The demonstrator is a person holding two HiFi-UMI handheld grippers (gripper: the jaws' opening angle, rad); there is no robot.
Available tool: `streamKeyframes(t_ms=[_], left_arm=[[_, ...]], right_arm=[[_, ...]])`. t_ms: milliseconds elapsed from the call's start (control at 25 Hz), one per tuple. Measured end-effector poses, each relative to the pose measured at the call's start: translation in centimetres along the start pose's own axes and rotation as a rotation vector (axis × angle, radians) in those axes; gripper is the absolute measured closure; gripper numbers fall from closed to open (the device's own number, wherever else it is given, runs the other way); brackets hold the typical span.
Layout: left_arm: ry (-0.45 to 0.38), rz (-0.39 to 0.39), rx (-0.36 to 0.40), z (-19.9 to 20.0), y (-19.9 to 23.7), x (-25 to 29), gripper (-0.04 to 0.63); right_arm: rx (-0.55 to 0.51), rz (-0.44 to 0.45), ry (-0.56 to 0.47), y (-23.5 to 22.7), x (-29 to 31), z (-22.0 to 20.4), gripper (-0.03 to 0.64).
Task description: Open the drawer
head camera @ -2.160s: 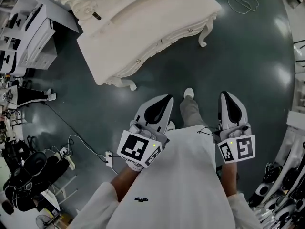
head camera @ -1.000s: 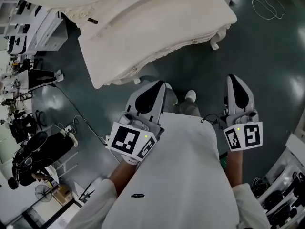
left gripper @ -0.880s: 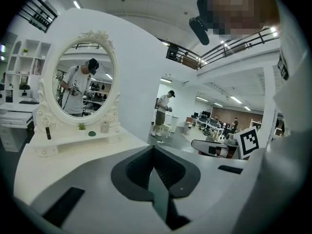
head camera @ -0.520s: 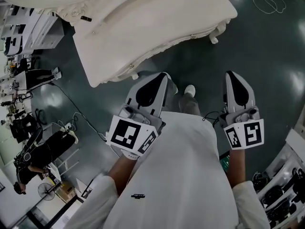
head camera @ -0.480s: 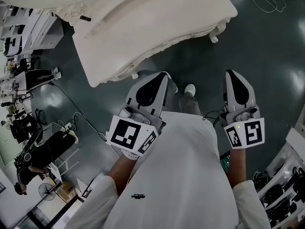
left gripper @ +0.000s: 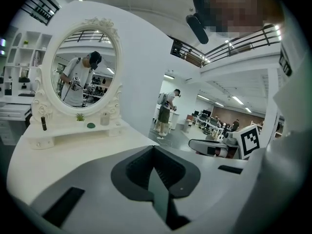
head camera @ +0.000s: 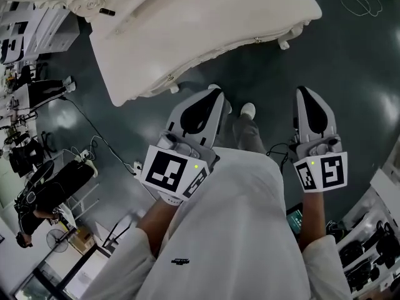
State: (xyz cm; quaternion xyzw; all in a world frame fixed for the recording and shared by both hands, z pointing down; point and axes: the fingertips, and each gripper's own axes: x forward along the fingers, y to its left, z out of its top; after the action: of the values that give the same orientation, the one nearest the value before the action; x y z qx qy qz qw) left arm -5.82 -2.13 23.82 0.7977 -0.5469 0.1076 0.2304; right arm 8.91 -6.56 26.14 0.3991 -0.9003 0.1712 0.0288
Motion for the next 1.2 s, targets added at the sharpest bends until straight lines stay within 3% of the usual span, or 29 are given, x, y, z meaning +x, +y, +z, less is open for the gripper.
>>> streamKeyframes(t_ms=[200, 560, 1200], left_arm=[[0.024, 0.002, -0.017, -1.3, 0.9, 1.1, 0.586], [0.05, 0.006, -0.025, -3.7, 1.9, 2.9, 0.587], [0.102, 0.052, -0.111, -10.1, 4.9, 5.2, 0.588]], right_arm=[[-0.089, -0.039, 0.061, -1.3, 1.0, -2.5, 0.604], [-0.062, -0.03, 0.117, -2.4, 2.0, -6.1, 0.578], [-0.053, -0.051, 0.156, -3.2, 6.0, -11.0, 0.523]])
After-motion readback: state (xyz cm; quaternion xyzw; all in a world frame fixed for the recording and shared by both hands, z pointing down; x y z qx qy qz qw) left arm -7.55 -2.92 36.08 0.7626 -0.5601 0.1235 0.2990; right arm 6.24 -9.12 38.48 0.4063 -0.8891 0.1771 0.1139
